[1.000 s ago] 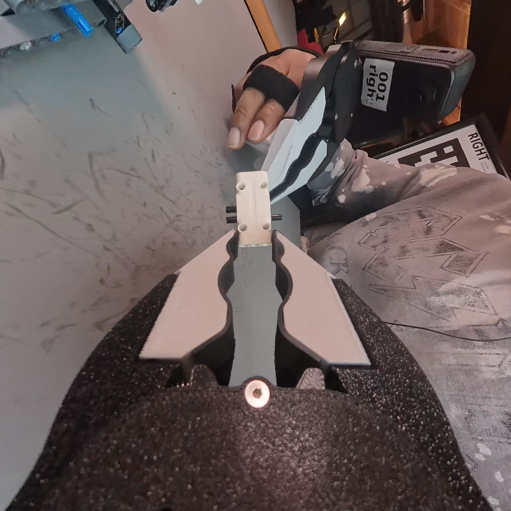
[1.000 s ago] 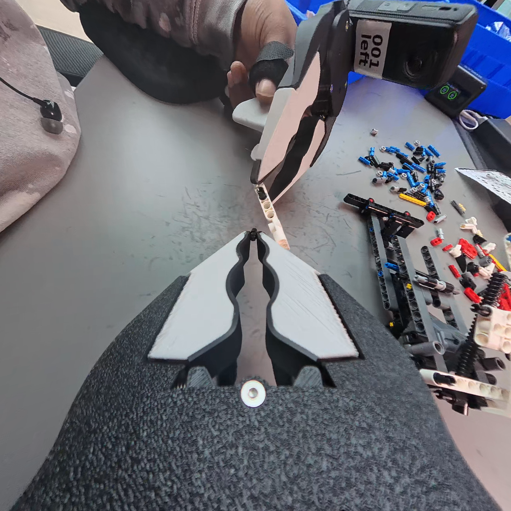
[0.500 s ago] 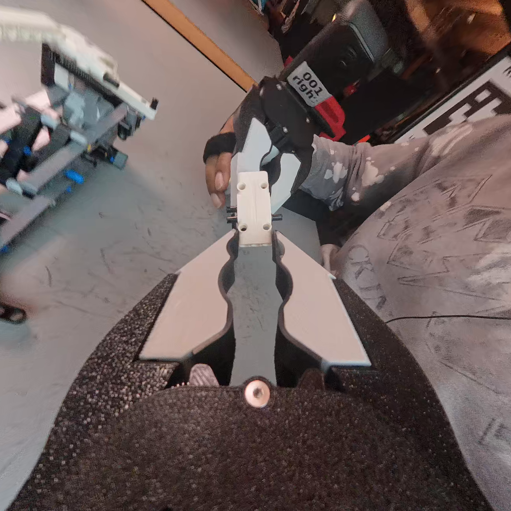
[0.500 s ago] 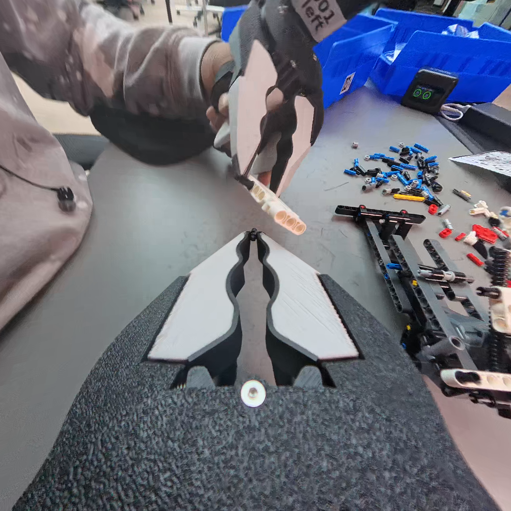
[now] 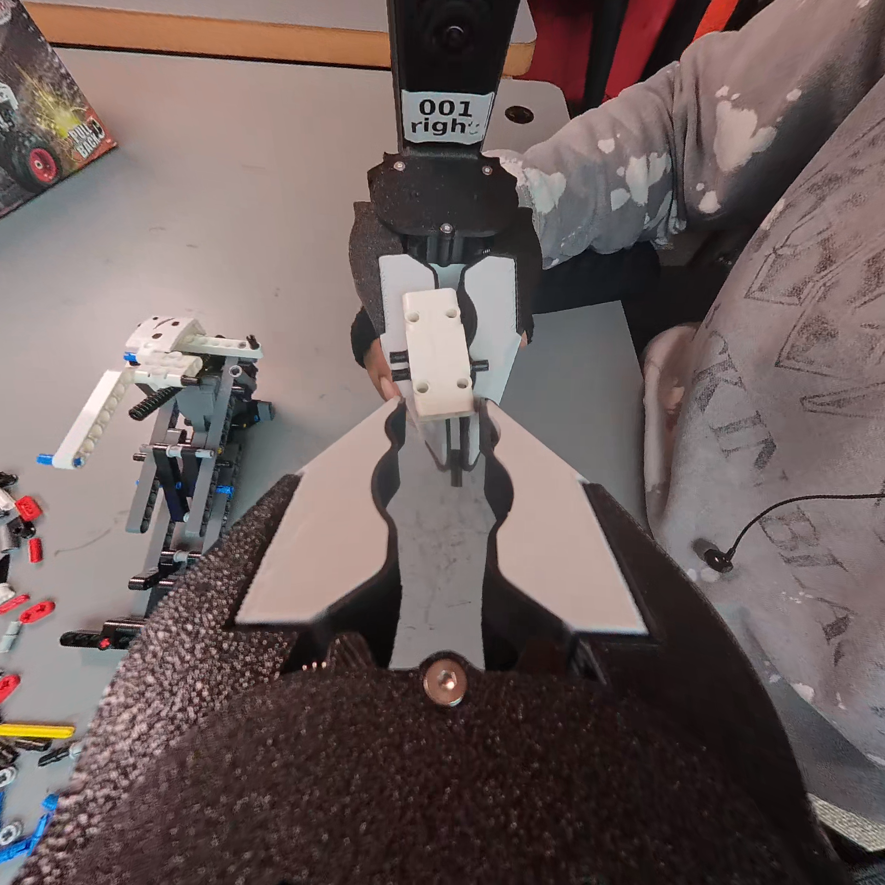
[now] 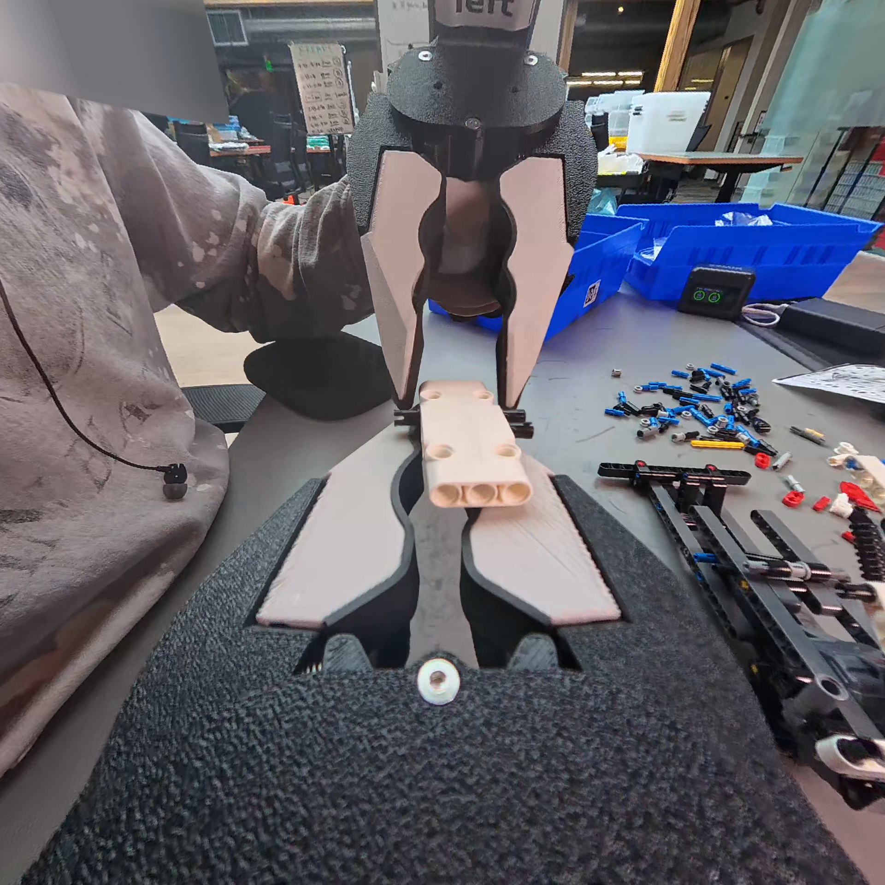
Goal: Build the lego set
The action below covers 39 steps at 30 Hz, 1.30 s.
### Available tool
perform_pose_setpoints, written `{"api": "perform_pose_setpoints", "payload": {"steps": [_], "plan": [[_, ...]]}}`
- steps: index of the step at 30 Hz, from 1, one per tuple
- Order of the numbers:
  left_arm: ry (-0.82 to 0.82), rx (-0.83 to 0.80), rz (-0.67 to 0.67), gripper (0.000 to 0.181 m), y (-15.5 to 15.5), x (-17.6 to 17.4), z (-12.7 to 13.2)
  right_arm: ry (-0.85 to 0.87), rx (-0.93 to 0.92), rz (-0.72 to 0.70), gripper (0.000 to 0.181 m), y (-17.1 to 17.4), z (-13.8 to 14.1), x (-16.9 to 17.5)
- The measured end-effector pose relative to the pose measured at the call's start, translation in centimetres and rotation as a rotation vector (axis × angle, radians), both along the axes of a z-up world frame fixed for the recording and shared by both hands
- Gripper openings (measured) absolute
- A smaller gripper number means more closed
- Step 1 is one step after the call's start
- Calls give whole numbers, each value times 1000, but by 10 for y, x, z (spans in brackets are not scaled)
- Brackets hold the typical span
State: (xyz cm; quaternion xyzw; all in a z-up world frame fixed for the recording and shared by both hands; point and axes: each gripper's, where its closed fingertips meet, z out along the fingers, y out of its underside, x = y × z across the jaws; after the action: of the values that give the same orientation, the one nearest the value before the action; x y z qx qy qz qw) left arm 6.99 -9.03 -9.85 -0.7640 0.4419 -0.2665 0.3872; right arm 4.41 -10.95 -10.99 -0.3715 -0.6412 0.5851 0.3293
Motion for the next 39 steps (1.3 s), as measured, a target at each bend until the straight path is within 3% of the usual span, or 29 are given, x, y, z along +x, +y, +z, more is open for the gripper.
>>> {"api": "perform_pose_setpoints", "payload": {"steps": [3,7,10,15,18,25,33,39], "plan": [[3,116,-26,36,-5,2,12,15,-19,13,4,-1,7,2],[63,397,-74,45,-13,4,26,-52,-53,46,4,-3,6,5],[185,572,-121,59,-16,8,18,-108,-100,112,4,-13,8,8],[372,667,-162,79,-15,17,-10,-128,-124,170,4,-30,14,9],[405,692,-142,62,-11,14,-7,-86,-150,174,4,-33,16,10],[349,713,-118,46,-17,16,11,127,-170,217,4,-42,50,21],[255,699,-69,41,-19,20,8,117,-135,236,4,-45,44,25],[167,761,-16,30,-21,20,19,149,-202,286,4,-51,55,29]]}}
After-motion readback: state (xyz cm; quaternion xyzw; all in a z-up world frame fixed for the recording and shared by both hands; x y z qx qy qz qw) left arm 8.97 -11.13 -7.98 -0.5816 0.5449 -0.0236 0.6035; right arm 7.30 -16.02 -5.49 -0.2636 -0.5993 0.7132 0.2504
